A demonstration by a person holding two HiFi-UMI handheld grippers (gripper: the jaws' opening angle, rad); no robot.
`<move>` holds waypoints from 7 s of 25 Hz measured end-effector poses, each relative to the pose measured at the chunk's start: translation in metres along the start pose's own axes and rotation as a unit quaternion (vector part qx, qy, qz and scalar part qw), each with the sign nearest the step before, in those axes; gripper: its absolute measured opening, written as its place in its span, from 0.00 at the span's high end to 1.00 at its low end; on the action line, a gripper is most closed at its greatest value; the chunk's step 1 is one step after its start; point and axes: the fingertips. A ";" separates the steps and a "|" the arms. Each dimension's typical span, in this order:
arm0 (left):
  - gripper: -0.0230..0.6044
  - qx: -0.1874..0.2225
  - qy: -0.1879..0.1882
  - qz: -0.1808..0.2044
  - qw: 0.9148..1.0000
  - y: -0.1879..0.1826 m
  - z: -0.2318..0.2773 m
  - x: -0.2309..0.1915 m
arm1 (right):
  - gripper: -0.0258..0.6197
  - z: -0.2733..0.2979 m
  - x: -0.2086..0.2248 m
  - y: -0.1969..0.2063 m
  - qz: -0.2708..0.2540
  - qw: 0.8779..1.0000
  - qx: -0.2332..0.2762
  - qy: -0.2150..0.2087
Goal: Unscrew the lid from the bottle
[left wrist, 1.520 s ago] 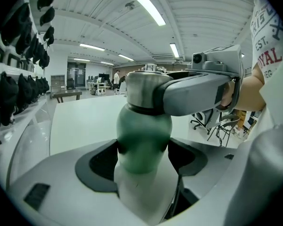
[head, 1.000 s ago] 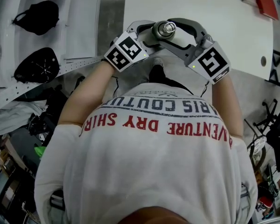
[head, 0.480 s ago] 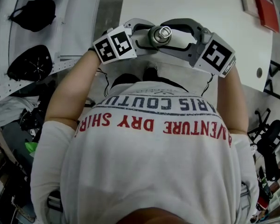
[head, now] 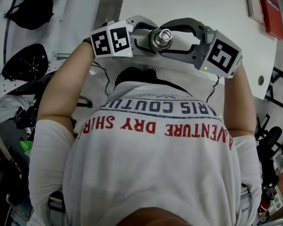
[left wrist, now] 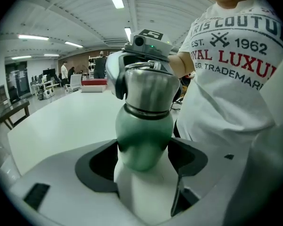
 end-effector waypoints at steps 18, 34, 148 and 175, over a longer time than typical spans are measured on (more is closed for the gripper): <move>0.41 0.048 -0.078 -0.065 0.994 0.000 0.000 0.003 | 0.48 -0.014 0.002 -0.005 0.123 0.976 0.063 0.165; 0.41 0.093 -0.218 -0.177 0.955 0.001 0.000 0.005 | 0.48 -0.012 -0.004 0.007 0.183 0.895 0.065 0.401; 0.41 0.090 -0.188 -0.154 0.966 0.003 0.000 0.009 | 0.55 0.003 0.007 -0.007 0.158 0.916 0.055 0.364; 0.41 0.014 -0.004 -0.012 1.000 0.005 0.000 0.007 | 0.55 0.013 0.003 -0.014 0.065 0.993 0.006 0.095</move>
Point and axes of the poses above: the fingertips, and each gripper's own axes: z forward along the fingers, x to its right, y out of its underside, and after that the axes turned 1 degree about -x, right-handed
